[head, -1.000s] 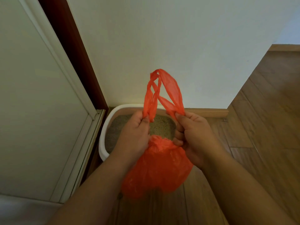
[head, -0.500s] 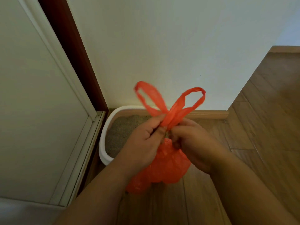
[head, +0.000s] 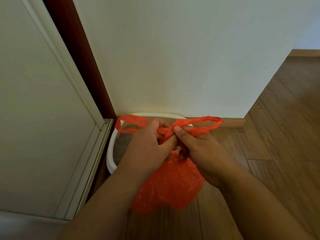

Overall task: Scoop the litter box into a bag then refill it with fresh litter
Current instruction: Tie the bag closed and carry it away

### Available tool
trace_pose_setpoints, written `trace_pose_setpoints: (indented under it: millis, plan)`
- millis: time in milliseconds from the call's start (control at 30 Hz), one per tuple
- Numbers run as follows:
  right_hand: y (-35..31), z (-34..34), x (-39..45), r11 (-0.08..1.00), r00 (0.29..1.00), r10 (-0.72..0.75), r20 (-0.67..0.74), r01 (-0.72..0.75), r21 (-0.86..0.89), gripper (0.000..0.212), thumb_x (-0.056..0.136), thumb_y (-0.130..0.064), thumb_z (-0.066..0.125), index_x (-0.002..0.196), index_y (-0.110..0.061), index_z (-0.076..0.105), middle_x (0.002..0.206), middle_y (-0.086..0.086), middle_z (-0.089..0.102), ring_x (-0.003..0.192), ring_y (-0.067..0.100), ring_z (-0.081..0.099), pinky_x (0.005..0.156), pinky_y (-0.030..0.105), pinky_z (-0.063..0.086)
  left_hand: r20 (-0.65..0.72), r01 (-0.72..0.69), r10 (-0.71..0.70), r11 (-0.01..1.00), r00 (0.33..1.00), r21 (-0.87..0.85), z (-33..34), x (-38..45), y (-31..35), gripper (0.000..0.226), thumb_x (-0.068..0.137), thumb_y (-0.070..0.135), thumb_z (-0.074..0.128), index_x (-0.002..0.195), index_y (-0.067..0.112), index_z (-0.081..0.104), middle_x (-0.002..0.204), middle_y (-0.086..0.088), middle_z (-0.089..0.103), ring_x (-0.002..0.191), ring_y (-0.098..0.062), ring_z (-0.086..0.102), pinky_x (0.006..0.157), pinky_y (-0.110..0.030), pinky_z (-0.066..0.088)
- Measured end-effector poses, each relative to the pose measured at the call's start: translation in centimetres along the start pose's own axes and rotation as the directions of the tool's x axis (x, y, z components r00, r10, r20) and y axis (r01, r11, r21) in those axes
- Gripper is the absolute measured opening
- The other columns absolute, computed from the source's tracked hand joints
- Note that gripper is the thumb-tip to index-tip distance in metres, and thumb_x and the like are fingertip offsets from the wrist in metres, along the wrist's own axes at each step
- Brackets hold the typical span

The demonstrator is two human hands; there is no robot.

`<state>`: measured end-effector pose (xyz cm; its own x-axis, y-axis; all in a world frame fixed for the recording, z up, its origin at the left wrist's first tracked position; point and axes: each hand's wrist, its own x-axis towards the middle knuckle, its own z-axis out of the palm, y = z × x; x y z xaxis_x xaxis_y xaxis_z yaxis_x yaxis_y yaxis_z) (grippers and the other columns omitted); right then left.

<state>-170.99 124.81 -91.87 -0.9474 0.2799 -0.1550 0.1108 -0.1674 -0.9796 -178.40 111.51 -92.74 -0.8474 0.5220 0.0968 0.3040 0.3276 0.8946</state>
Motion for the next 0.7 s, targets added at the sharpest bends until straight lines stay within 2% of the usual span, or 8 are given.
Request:
trace_pose_setpoints:
  millis: [100, 167, 233, 367, 500, 600, 633, 700]
  plan:
    - [0.0, 0.1, 0.0, 0.999, 0.998, -0.016, -0.064, 0.013, -0.039, 0.026, 0.104, -0.027, 0.055, 0.098, -0.011, 0.075, 0.094, 0.002, 0.078, 0.081, 0.008, 0.073, 0.06, 0.025, 0.051, -0.043, -0.01, 0.014, 0.994, 0.999, 0.108, -0.1, 0.0, -0.2, 0.024, 0.088, 0.049, 0.074, 0.102, 0.038, 0.058, 0.086, 0.015, 0.072, 0.073, 0.003, 0.068, 0.07, -0.028, 0.058]
    - [0.0, 0.0, 0.1, 0.997, 0.994, -0.026, -0.104, 0.018, -0.075, 0.026, 0.103, -0.027, 0.057, 0.094, -0.009, 0.074, 0.085, 0.002, 0.076, 0.07, 0.005, 0.068, 0.058, 0.023, 0.049, -0.037, -0.012, 0.016, 0.995, 0.999, 0.104, -0.2, 0.0, -0.3, 0.024, 0.088, 0.049, 0.074, 0.102, 0.037, 0.059, 0.089, 0.015, 0.07, 0.078, 0.002, 0.068, 0.073, -0.032, 0.059]
    - [0.0, -0.2, 0.2, 0.998, 0.99, -0.031, -0.139, 0.023, -0.053, 0.023, 0.102, -0.023, 0.059, 0.092, -0.006, 0.071, 0.071, 0.005, 0.067, 0.056, 0.007, 0.056, 0.052, 0.024, 0.044, -0.03, -0.037, 0.039, 0.997, 0.999, 0.068, -0.1, 0.0, -0.3, 0.022, 0.089, 0.043, 0.075, 0.104, 0.036, 0.061, 0.093, 0.014, 0.071, 0.085, 0.0, 0.069, 0.079, -0.037, 0.059]
    - [-0.3, -0.7, 0.6, 0.994, 0.981, 0.032, -0.19, -0.012, 0.107, 0.015, 0.095, -0.014, 0.069, 0.099, -0.001, 0.063, 0.063, 0.005, 0.057, 0.052, 0.011, 0.05, 0.045, 0.023, 0.038, -0.092, -0.126, 0.124, 0.992, 0.988, -0.02, -0.1, -0.3, 0.3, 0.024, 0.089, 0.026, 0.078, 0.109, 0.034, 0.066, 0.098, 0.017, 0.072, 0.092, -0.002, 0.07, 0.083, -0.025, 0.057]
    - [-0.2, -0.7, 0.9, 0.965, 0.967, 0.08, -0.24, -0.015, 0.262, 0.024, 0.085, -0.002, 0.076, 0.093, -0.008, 0.054, 0.066, 0.008, 0.052, 0.048, 0.011, 0.051, 0.04, 0.021, 0.038, -0.141, -0.206, 0.205, 0.979, 0.968, 0.011, 0.4, -0.5, 0.6, 0.021, 0.088, 0.022, 0.078, 0.106, 0.03, 0.071, 0.099, 0.019, 0.072, 0.093, -0.004, 0.069, 0.08, -0.018, 0.053]
    - [-0.2, -0.5, 0.8, 0.857, 0.985, 0.02, -0.173, 0.072, 0.51, 0.04, 0.073, 0.007, 0.076, 0.098, -0.009, 0.05, 0.076, 0.011, 0.057, 0.059, 0.015, 0.059, 0.049, 0.023, 0.048, -0.174, -0.127, 0.121, 0.992, 0.977, -0.021, 0.1, -0.4, 0.3, 0.01, 0.091, 0.027, 0.076, 0.098, 0.033, 0.073, 0.09, 0.017, 0.073, 0.086, -0.003, 0.071, 0.074, -0.02, 0.056]
    - [-0.3, -0.4, 0.6, 0.868, 0.988, -0.005, -0.154, 0.081, 0.49, 0.037, 0.071, 0.008, 0.076, 0.094, -0.007, 0.052, 0.08, 0.01, 0.063, 0.066, 0.018, 0.064, 0.056, 0.026, 0.053, -0.171, -0.089, 0.084, 0.996, 0.982, -0.024, 0.0, -0.2, 0.1, 0.006, 0.091, 0.031, 0.075, 0.097, 0.033, 0.073, 0.086, 0.016, 0.073, 0.081, -0.004, 0.071, 0.071, -0.023, 0.057]
    - [-0.1, -0.5, 0.2, 0.972, 0.99, -0.05, -0.128, 0.078, 0.221, 0.028, 0.076, 0.006, 0.077, 0.098, -0.01, 0.067, 0.093, 0.007, 0.076, 0.085, 0.022, 0.073, 0.074, 0.037, 0.06, -0.165, -0.024, 0.019, 0.999, 0.986, -0.028, -0.4, 0.2, -0.4, 0.006, 0.092, 0.038, 0.073, 0.096, 0.033, 0.073, 0.081, 0.012, 0.073, 0.074, -0.007, 0.071, 0.067, -0.029, 0.059]
